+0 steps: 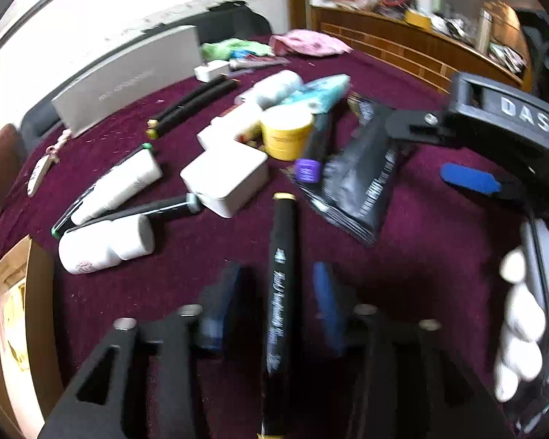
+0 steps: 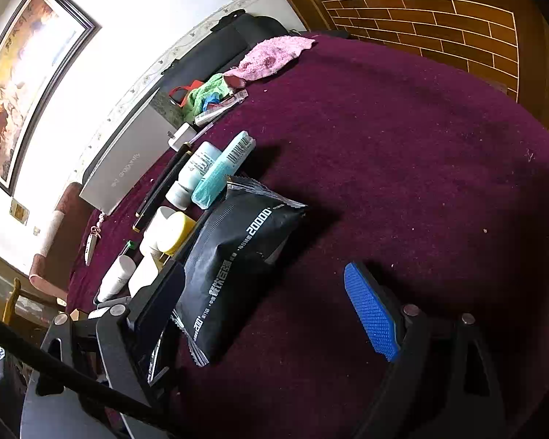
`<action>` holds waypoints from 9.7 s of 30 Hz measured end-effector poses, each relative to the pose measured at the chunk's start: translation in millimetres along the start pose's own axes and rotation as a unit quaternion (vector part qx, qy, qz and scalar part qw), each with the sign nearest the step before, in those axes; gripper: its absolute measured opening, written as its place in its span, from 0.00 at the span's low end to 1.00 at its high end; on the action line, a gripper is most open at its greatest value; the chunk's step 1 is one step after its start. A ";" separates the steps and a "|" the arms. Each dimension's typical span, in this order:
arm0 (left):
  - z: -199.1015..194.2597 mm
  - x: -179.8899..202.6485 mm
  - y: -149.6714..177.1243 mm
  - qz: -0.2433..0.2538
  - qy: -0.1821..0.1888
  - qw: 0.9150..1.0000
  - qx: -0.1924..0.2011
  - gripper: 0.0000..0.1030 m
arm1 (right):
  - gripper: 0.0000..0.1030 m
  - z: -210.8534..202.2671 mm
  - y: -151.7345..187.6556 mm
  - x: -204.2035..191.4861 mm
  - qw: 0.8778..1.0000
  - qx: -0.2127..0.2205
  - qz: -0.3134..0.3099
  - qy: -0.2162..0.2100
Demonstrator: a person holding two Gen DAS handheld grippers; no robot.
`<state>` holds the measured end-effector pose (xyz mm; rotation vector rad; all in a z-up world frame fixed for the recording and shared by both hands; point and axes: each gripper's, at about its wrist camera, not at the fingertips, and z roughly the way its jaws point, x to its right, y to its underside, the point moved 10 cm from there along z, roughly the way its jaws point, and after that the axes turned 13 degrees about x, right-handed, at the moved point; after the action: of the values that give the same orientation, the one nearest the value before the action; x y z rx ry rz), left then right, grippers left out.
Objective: Organize objects
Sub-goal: 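Lift the black marker with left gripper while right grasps the white charger, then carry marker and charger to the box and release both inside, then grasp the white pill bottle with the left gripper and lift it, then grasp the black marker with the right gripper while left holds bottle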
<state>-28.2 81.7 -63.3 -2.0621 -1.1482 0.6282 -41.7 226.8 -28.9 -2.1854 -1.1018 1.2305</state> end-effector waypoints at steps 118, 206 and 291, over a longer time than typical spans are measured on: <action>-263.0 -222.1 40.0 -0.254 -0.007 0.923 0.288 0.12 | 0.48 -57.5 119.3 -248.6 0.936 -0.213 -0.119 -0.256; -64.3 -125.5 -21.9 -0.162 0.027 0.985 0.054 0.38 | 0.99 -18.0 -25.6 -20.0 0.997 0.041 -0.045 -0.039; -171.7 -148.8 50.8 -0.208 0.051 0.970 0.117 0.28 | 0.54 97.9 132.3 -227.0 0.844 -0.177 -0.499 -0.087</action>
<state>43.4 -122.9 21.7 -1.5736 -1.3258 0.4226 -134.8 -37.1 -47.8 -1.2745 -2.2671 0.7477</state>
